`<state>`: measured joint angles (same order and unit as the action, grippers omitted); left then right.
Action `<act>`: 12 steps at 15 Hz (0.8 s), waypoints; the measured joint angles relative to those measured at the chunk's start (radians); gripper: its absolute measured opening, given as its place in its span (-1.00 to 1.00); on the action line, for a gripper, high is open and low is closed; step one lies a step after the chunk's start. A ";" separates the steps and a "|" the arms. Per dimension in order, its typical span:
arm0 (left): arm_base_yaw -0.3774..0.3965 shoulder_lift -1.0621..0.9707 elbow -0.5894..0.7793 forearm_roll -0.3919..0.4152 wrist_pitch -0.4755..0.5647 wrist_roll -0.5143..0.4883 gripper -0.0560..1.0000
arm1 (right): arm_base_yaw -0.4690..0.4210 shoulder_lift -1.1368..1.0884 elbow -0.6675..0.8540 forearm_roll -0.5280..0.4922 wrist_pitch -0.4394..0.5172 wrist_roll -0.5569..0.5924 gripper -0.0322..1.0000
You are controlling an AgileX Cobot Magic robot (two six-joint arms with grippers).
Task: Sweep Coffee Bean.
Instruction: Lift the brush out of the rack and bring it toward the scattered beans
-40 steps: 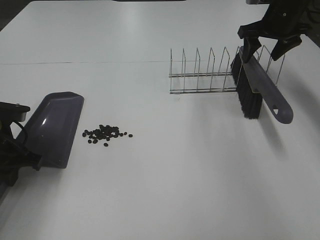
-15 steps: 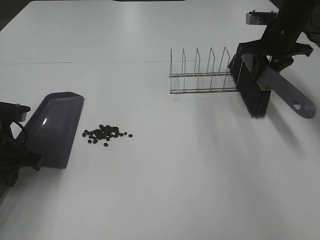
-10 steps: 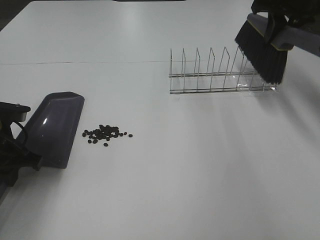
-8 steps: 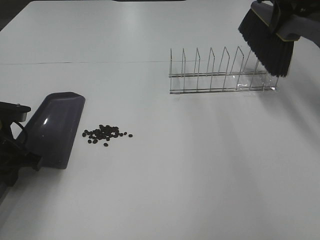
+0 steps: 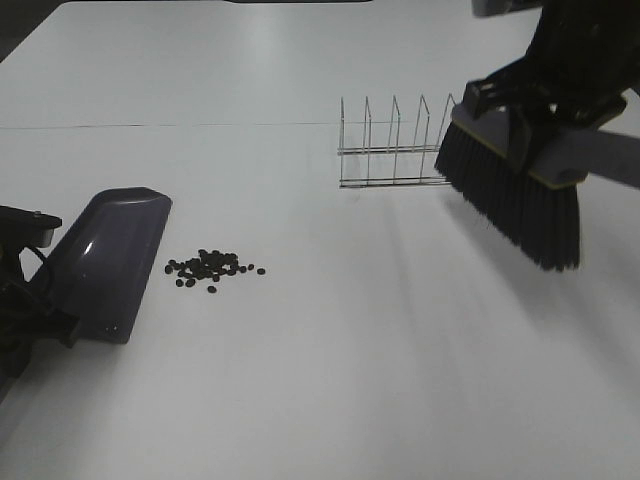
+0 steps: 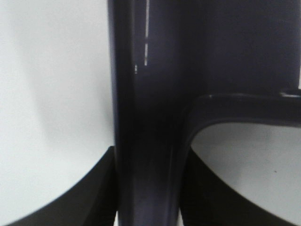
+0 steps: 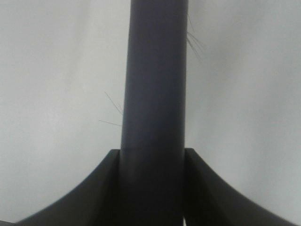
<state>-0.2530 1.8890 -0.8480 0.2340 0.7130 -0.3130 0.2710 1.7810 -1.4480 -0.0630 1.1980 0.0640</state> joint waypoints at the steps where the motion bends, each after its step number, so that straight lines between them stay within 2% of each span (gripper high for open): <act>1: 0.000 0.001 0.000 0.022 0.039 -0.002 -0.27 | 0.070 0.009 0.102 -0.024 -0.080 0.058 -0.33; 5: 0.000 0.012 -0.035 0.029 0.111 -0.008 -0.27 | 0.181 0.104 0.073 -0.114 -0.137 0.124 -0.33; 8: 0.000 0.012 -0.076 0.019 0.144 0.006 -0.27 | 0.246 0.218 -0.031 -0.181 -0.142 0.182 -0.33; 12: -0.009 0.068 -0.103 -0.016 0.164 0.031 -0.27 | 0.343 0.384 -0.213 -0.196 -0.134 0.187 -0.33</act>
<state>-0.2620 1.9570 -0.9510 0.2180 0.8770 -0.2820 0.6140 2.1650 -1.6610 -0.2590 1.0640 0.2510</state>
